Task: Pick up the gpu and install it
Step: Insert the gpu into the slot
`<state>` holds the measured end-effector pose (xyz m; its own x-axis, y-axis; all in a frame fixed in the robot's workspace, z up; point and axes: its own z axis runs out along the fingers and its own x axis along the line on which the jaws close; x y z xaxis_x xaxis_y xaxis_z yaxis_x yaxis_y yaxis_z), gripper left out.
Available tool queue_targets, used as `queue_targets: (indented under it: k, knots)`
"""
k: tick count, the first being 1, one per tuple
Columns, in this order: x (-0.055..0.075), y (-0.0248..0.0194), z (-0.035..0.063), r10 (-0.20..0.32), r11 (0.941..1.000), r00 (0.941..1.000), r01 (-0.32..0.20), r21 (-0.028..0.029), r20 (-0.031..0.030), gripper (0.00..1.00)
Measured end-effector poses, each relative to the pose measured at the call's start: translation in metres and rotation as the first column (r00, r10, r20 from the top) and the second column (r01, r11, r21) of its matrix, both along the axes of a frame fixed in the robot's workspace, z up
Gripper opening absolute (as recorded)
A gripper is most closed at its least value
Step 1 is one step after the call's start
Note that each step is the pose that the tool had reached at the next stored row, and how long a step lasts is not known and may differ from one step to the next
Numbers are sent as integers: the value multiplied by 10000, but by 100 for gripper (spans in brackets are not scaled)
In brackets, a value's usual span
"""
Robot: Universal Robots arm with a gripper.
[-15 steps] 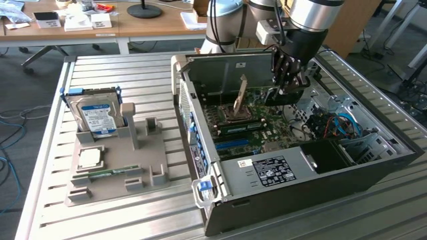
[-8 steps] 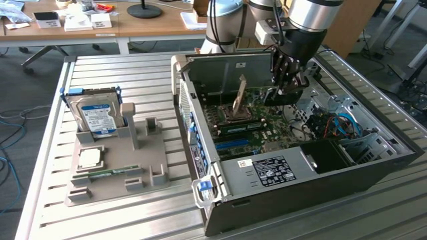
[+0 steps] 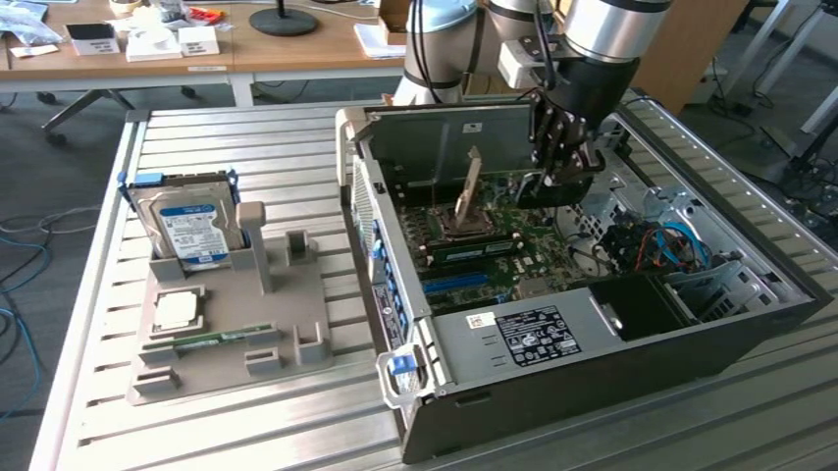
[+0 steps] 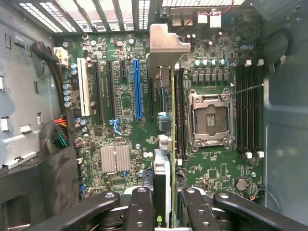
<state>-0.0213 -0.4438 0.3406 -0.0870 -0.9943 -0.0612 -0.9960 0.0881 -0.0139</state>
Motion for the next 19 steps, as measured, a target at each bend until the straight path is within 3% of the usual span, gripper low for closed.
queue_targets:
  k: [19]
  knots:
    - [-39, 0, -54, 0, 10000, 10000, 0, -1, 0, 27]
